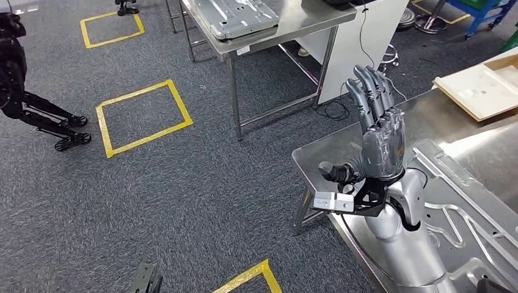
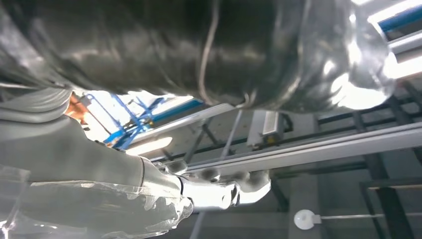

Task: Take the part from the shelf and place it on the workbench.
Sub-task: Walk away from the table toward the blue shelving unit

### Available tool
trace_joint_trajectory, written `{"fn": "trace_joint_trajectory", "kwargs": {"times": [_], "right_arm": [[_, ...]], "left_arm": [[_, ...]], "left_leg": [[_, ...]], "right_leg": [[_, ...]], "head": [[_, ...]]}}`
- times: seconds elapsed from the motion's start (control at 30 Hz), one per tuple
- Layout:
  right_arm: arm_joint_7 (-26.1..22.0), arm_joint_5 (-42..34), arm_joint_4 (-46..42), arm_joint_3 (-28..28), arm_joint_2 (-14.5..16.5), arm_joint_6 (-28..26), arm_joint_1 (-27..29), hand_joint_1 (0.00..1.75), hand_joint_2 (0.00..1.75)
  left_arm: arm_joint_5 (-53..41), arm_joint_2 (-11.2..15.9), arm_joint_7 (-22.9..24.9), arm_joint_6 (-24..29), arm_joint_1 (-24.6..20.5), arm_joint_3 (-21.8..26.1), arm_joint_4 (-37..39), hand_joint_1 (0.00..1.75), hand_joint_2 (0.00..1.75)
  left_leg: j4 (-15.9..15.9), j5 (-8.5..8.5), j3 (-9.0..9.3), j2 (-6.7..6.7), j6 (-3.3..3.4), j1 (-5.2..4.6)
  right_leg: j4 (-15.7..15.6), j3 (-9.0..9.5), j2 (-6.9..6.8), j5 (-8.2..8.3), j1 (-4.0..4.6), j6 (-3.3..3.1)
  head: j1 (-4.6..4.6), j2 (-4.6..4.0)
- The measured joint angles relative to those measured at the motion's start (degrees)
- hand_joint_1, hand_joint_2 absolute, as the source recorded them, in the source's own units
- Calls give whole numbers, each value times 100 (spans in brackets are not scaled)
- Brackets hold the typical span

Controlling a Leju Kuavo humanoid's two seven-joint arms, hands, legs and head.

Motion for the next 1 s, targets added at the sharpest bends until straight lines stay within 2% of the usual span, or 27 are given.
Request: {"fn": "trace_joint_trajectory", "kwargs": {"times": [0.07,0.1,0.13,0.17,0.2,0.23,0.3,0.33,0.4,0.43,0.47,0.5,0.57,0.6,0.63,0.67,0.7,0.77,0.8,0.87,0.93,1.0], "right_arm": [[0,5,1,8,0,-3,5,0,0],[0,7,2,14,0,-3,8,0,0],[0,7,3,21,0,-3,10,0,0],[1,7,4,28,0,-3,10,0,0],[1,7,5,34,0,-4,10,0,0],[2,7,6,39,0,-4,8,0,0],[4,6,6,45,-1,-13,-2,0,0],[6,6,6,49,-1,-19,-6,0,0],[16,4,6,65,-1,-30,-13,0,0],[21,4,6,77,-2,-32,-17,0,0],[27,2,7,89,-2,-35,-23,0,0],[36,-1,8,98,-5,-37,-29,0,0],[52,-4,20,101,-11,-38,-32,0,0],[58,-4,31,103,-14,-35,-29,0,0],[62,-4,44,104,-15,-33,-26,0,0],[64,-4,55,106,-15,-32,-26,0,0],[66,-4,63,107,-15,-32,-30,0,0],[69,-3,71,108,-15,-33,-57,0,0],[71,-2,73,108,-16,-33,-75,0,0],[74,-2,81,110,-16,-32,-102,0,0],[78,-2,90,123,-15,-30,-125,0,0],[80,-2,100,144,-16,-28,-152,0,0]], "left_arm": [[3,-1,0,1,-3,0,0,0,0],[4,1,0,1,5,0,0,0,0],[5,2,0,2,18,0,0,0,0],[7,5,0,2,28,0,0,0,0],[13,9,1,2,35,0,0,0,0],[25,14,1,2,37,0,0,0,0],[52,20,1,1,25,0,0,0,0],[63,21,0,1,24,0,0,0,0],[73,21,1,1,39,0,0,0,0],[75,21,1,2,51,0,0,0,0],[78,22,1,3,58,0,0,0,0],[79,24,1,3,55,0,0,0,0],[84,28,2,5,40,1,0,0,0],[85,29,2,5,35,2,0,0,0],[86,30,2,6,35,2,0,0,0],[85,30,2,7,38,2,0,0,0],[83,30,3,6,40,2,0,0,0],[80,27,3,4,36,2,0,0,0],[80,26,3,3,30,1,0,0,0],[80,25,1,2,24,0,0,0,0],[81,31,0,3,27,0,0,0,0],[82,39,-1,4,19,0,0,0,0]], "left_leg": [[722,-334,-348,114,-38,14],[1015,-426,-493,128,-51,21],[1140,-423,-554,140,-60,25],[1049,-321,-504,154,-62,27],[754,-141,-346,183,-55,28],[342,36,-132,270,-40,24],[-294,221,195,432,17,-19],[-417,223,246,474,51,-41],[-443,224,244,397,122,-57],[-465,236,251,355,156,-49],[-489,250,264,313,191,-37],[-512,264,276,273,227,-24],[-522,272,279,184,272,-23],[-519,271,278,133,285,-30],[-515,268,280,77,290,-37],[-510,265,285,20,292,-42],[-504,262,293,-39,290,-43],[-480,246,297,-149,268,-52],[-465,241,284,-198,245,-55],[-451,243,249,-276,185,-50],[-445,238,230,-308,118,-36],[-200,80,124,-144,60,-45]], "right_leg": [[-3,14,-120,-15,20,-34],[-2,16,-177,-21,28,-40],[1,19,-231,-29,32,-41],[4,25,-281,-38,33,-36],[8,37,-330,-51,32,-24],[13,52,-375,-66,35,-6],[28,68,-454,-98,69,51],[28,72,-491,-107,87,80],[6,91,-572,-115,100,136],[19,103,-561,-141,91,166],[99,81,-487,-212,79,192],[288,3,-379,-339,69,210],[983,-339,-159,-689,64,217],[1338,-530,-120,-813,67,215],[1558,-662,-103,-839,68,211],[1570,-697,-95,-751,68,204],[1363,-625,-82,-561,67,191],[628,-317,56,-138,64,150],[327,-192,130,-23,63,134],[90,-104,203,-2,76,109],[45,-82,127,8,66,68],[-5,-36,27,23,39,1]], "head": [[-2,0],[-2,0],[-2,0],[-2,0],[-2,0],[-2,0],[0,0],[1,0],[4,0],[4,0],[4,0],[5,0],[7,0],[6,0],[6,0],[6,0],[6,0],[6,0],[5,0],[5,0],[4,0],[-3,0]]}}
